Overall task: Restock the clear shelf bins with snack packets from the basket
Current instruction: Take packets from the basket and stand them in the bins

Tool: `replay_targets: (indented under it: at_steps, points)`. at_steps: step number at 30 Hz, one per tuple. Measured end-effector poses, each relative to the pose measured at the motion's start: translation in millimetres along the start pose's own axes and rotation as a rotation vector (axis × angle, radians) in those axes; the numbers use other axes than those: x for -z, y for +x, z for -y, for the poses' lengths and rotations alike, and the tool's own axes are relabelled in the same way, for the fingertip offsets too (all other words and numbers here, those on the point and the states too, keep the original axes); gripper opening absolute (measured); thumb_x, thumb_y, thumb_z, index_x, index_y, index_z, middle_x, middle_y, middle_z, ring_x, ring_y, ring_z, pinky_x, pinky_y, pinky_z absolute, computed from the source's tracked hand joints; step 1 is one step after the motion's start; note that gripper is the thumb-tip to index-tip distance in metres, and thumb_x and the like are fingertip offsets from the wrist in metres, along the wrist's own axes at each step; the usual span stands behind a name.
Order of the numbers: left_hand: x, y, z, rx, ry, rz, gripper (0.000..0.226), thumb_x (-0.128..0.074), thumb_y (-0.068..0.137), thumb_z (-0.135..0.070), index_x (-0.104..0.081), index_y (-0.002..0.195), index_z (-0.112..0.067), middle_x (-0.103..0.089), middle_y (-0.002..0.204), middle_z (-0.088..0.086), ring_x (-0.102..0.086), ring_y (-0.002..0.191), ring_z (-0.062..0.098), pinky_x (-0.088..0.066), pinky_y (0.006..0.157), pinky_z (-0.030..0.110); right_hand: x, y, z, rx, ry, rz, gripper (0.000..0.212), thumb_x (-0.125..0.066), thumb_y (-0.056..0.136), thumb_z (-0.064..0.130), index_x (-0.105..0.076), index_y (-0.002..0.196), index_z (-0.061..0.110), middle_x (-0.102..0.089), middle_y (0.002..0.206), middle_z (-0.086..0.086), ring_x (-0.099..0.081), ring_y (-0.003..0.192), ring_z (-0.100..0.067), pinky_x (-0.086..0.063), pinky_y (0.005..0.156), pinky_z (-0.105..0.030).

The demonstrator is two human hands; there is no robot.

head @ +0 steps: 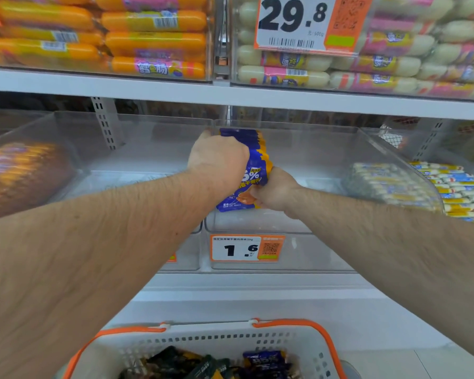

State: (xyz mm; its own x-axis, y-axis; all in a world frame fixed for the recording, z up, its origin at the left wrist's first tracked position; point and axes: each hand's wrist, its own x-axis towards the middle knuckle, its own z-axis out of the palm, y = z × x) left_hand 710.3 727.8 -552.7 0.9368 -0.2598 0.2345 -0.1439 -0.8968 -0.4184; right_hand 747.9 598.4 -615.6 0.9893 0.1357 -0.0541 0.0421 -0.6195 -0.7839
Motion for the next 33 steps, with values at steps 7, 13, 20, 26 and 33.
replay_targets:
  at_steps: [7, 13, 20, 26, 33]
  points:
    - [0.6, -4.9, -4.9, -0.05, 0.113, 0.052, 0.032, -0.05, 0.094, -0.012, -0.053, 0.126, -0.013, -0.061, 0.113, 0.001, -0.059, 0.1, 0.023, -0.032, 0.103, 0.044, -7.3, -0.6, -3.6, -0.132, 0.03, 0.086, 0.027, -0.068, 0.089, 0.026, -0.063, 0.114, 0.017, -0.07, 0.102, -0.003, -0.066, 0.087, -0.019, -0.059, 0.081, -0.035]
    - [1.6, -5.7, -2.6, 0.024, 0.038, 0.036, 0.026, -0.056, 0.09, -0.012, -0.055, 0.116, -0.014, -0.061, 0.111, 0.003, -0.06, 0.103, 0.023, -0.036, 0.095, 0.039, -0.7, -3.5, -2.7, -0.227, 0.108, 0.088, 0.029, -0.075, 0.085, 0.018, -0.061, 0.11, 0.013, -0.067, 0.092, -0.001, -0.061, 0.072, -0.013, -0.053, 0.057, -0.024]
    - [1.3, -6.1, -2.5, 0.02, -0.026, 0.008, 0.025, -0.055, 0.089, -0.011, -0.053, 0.114, -0.015, -0.059, 0.1, 0.003, -0.057, 0.091, 0.023, -0.033, 0.077, 0.034, 0.5, -3.7, -2.4, -0.243, 0.13, 0.076, 0.034, -0.075, 0.083, 0.011, -0.06, 0.114, 0.009, -0.066, 0.094, -0.005, -0.062, 0.073, -0.016, -0.053, 0.055, -0.025]
    - [2.2, -5.2, -1.2, 0.038, -0.086, -0.005, 0.018, -0.055, 0.089, -0.011, -0.049, 0.101, -0.021, -0.047, 0.083, -0.001, -0.046, 0.078, 0.022, -0.032, 0.076, 0.034, 5.3, 1.8, -1.2, -0.248, 0.207, -0.056, 0.016, -0.058, 0.085, 0.004, -0.061, 0.1, 0.008, -0.068, 0.095, -0.011, -0.066, 0.067, -0.023, -0.06, 0.067, -0.034]
    - [6.5, -6.8, -1.0, 0.054, -0.096, -0.014, 0.016, -0.053, 0.092, -0.007, -0.043, 0.093, -0.02, -0.043, 0.076, 0.001, -0.045, 0.077, 0.023, -0.033, 0.076, 0.035, 3.3, 1.4, 1.9, -0.294, 0.335, -0.085, 0.031, -0.055, 0.089, 0.022, -0.057, 0.117, 0.01, -0.067, 0.097, -0.009, -0.066, 0.063, -0.028, -0.06, 0.064, -0.034]
